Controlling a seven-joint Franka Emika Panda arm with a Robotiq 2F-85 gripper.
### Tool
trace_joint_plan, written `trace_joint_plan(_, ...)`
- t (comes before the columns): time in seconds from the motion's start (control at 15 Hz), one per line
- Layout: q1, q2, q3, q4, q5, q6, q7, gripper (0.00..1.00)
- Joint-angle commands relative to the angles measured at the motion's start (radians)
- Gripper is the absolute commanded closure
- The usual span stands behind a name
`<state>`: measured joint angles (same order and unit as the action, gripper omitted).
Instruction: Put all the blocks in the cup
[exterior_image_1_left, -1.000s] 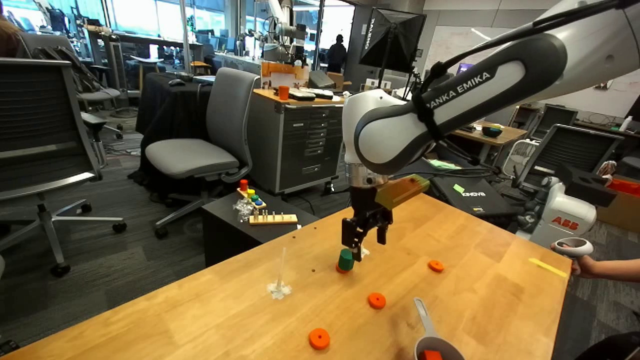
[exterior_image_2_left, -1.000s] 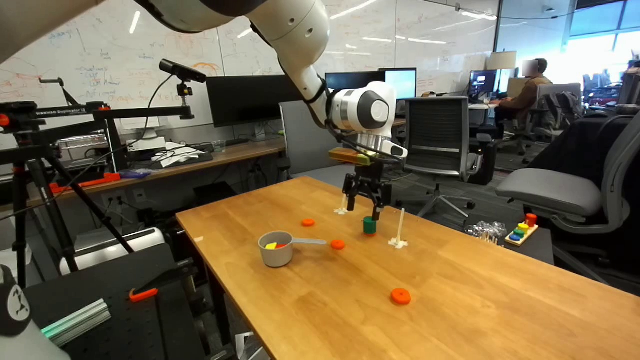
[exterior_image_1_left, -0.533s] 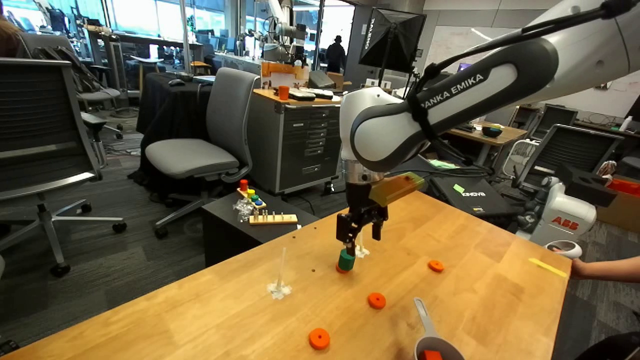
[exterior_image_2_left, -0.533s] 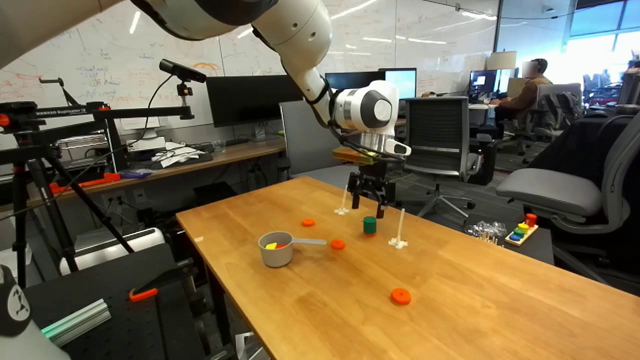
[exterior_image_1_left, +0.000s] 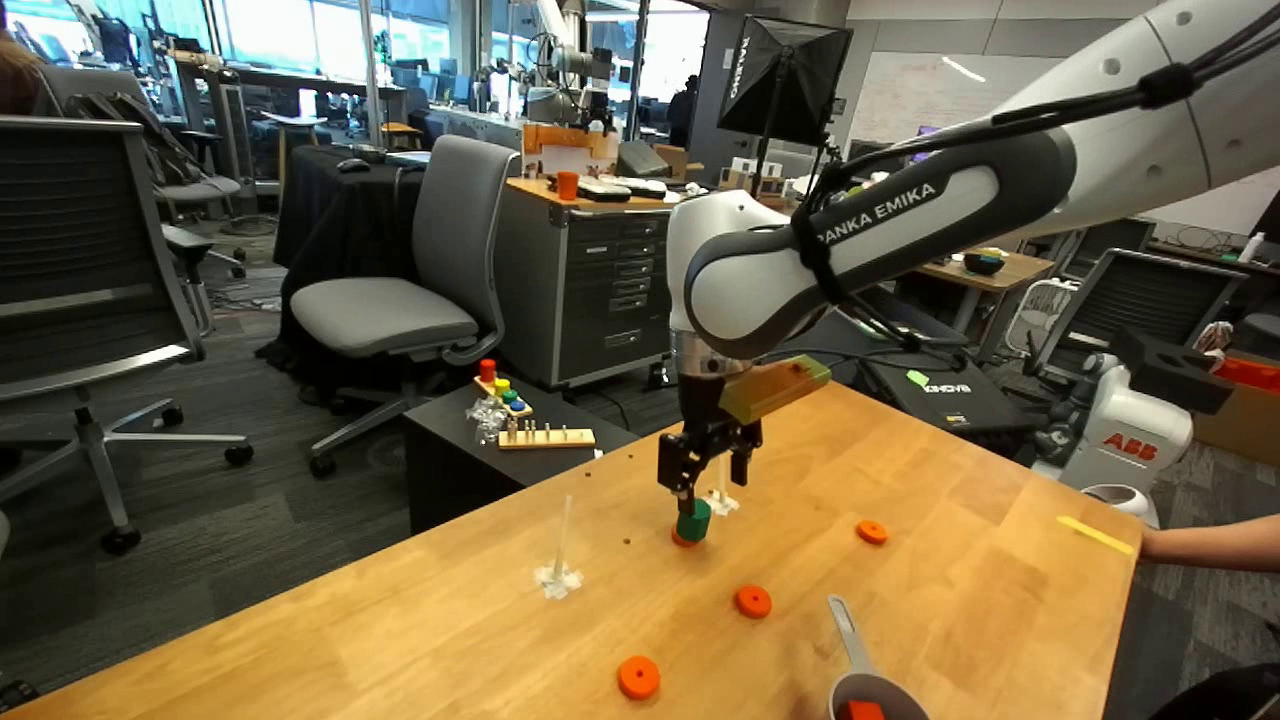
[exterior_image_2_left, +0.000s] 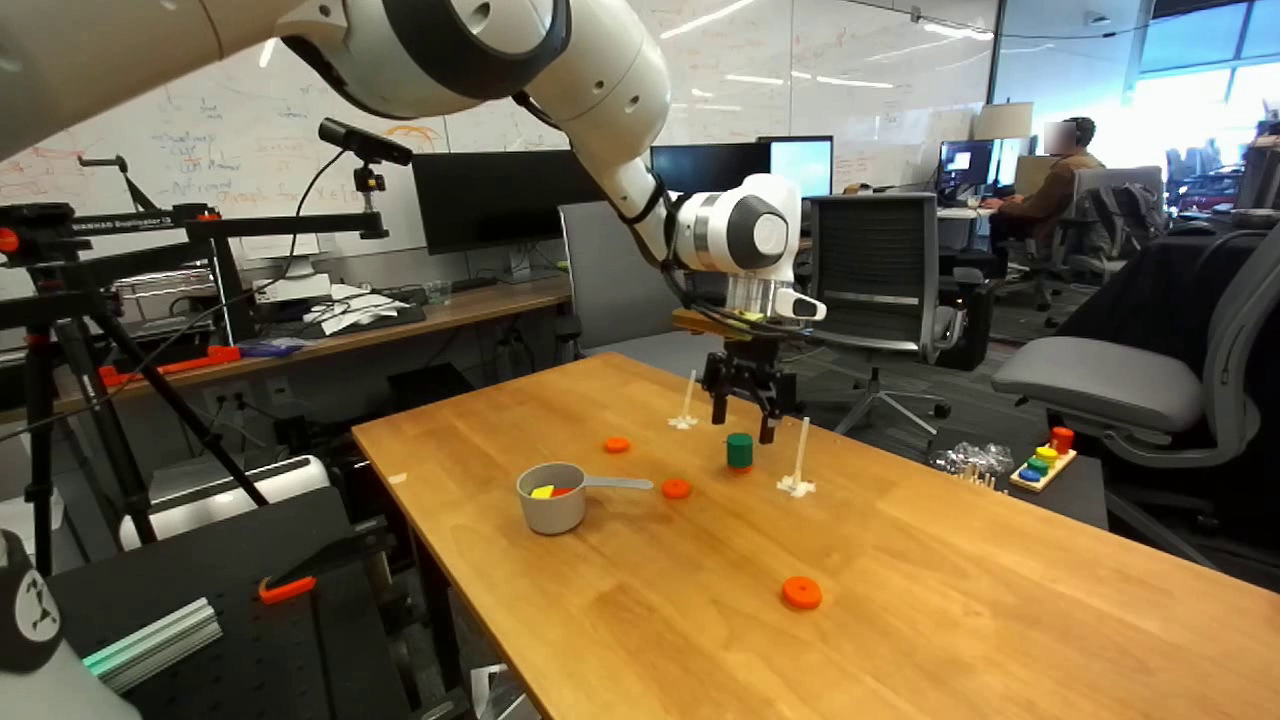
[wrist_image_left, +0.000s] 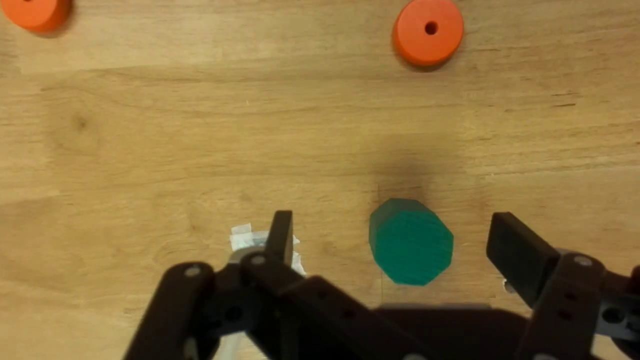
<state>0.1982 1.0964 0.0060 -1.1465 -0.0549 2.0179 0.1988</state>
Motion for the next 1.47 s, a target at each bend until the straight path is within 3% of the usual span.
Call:
trace_joint_plan(0.0, 0.017, 0.058, -0.005, 0.107, -0.001, -0.055, 0.024, 0.0)
trace_joint_plan(0.93, 0.02, 0.152, -0.003, 0.241, 0.005, -0.122, 0.031, 0.0)
trace_joint_plan(1.0, 0.019, 0.155, -0.003, 0.246, 0.005, -0.121, 0.029, 0.25)
trace_joint_plan(1.07, 0.019, 0.159, -0.003, 0.254, 0.006, -0.124, 0.029, 0.25)
trace_joint_plan(1.4, 0.013, 0.174, -0.001, 0.282, 0.011, -0.135, 0.031, 0.65)
